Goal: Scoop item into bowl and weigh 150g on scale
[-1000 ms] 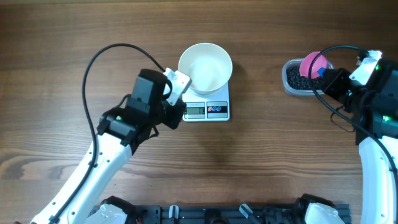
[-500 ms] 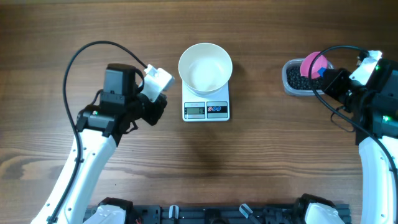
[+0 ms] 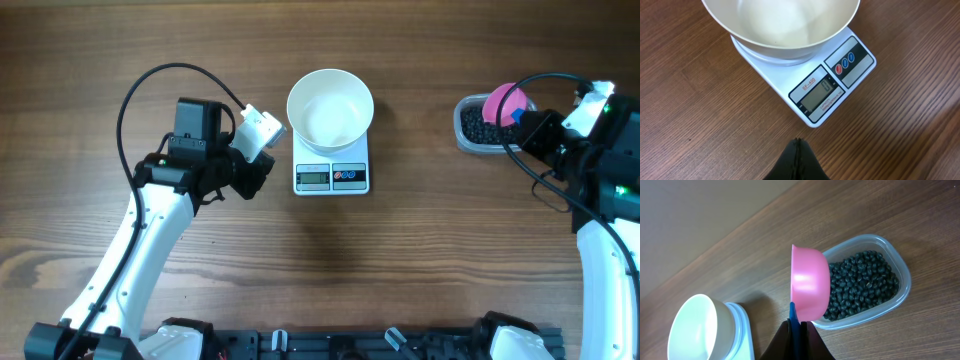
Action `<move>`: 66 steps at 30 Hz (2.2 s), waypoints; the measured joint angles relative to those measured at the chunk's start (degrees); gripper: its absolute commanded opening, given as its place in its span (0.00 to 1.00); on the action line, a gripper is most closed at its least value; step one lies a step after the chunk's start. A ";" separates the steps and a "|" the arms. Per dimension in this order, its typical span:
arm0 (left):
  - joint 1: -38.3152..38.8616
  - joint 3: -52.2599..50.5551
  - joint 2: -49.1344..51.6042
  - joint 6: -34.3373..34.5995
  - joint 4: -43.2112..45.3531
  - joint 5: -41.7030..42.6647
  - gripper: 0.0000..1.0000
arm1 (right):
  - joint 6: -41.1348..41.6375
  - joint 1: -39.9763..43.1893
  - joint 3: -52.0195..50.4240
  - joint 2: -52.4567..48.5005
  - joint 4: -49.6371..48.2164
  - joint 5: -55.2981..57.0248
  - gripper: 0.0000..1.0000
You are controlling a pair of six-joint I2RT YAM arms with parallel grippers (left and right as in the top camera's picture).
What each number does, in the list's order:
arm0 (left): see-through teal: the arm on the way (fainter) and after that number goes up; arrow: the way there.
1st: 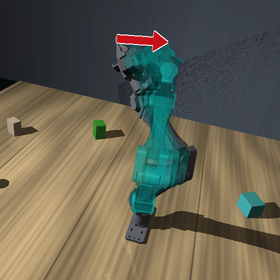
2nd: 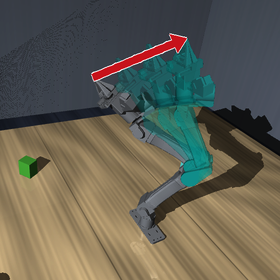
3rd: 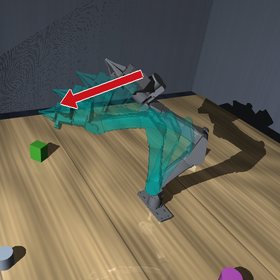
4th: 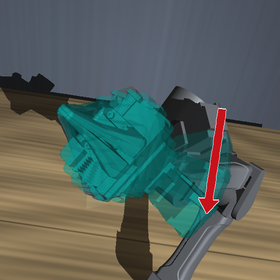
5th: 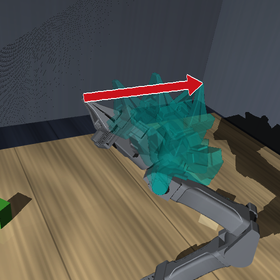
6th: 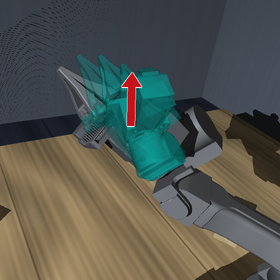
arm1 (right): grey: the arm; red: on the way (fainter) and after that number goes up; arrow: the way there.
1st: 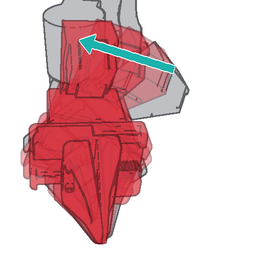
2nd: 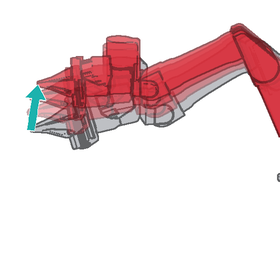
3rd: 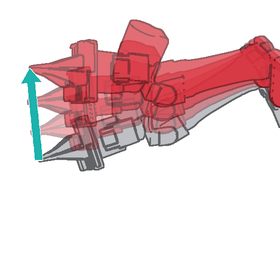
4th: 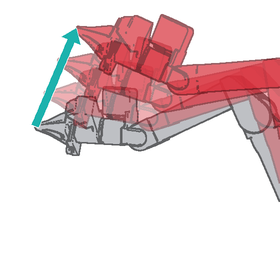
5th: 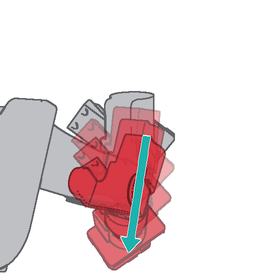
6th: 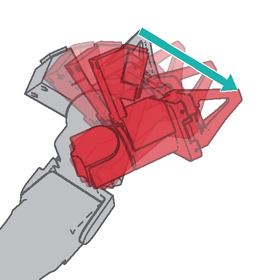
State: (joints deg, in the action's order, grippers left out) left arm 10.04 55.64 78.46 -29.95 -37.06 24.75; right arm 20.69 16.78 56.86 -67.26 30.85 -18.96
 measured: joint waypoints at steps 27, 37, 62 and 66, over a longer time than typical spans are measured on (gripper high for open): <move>0.00 0.00 0.00 -0.83 0.35 2.60 1.00 | 0.02 0.00 0.00 0.00 0.00 0.31 0.04; 0.00 0.00 0.00 -0.83 0.33 2.60 1.00 | 0.00 0.00 0.00 0.00 0.00 0.63 0.04; 0.00 0.00 0.00 -0.83 0.33 2.60 1.00 | -3.63 0.00 0.00 0.00 2.86 0.63 0.04; 0.00 0.00 0.00 -0.83 0.35 2.60 1.00 | -5.42 0.00 0.00 0.00 2.89 0.57 0.04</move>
State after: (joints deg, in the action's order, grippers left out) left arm 10.04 55.64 78.46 -30.79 -36.71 27.35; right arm 15.27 16.78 56.86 -67.26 33.74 -18.39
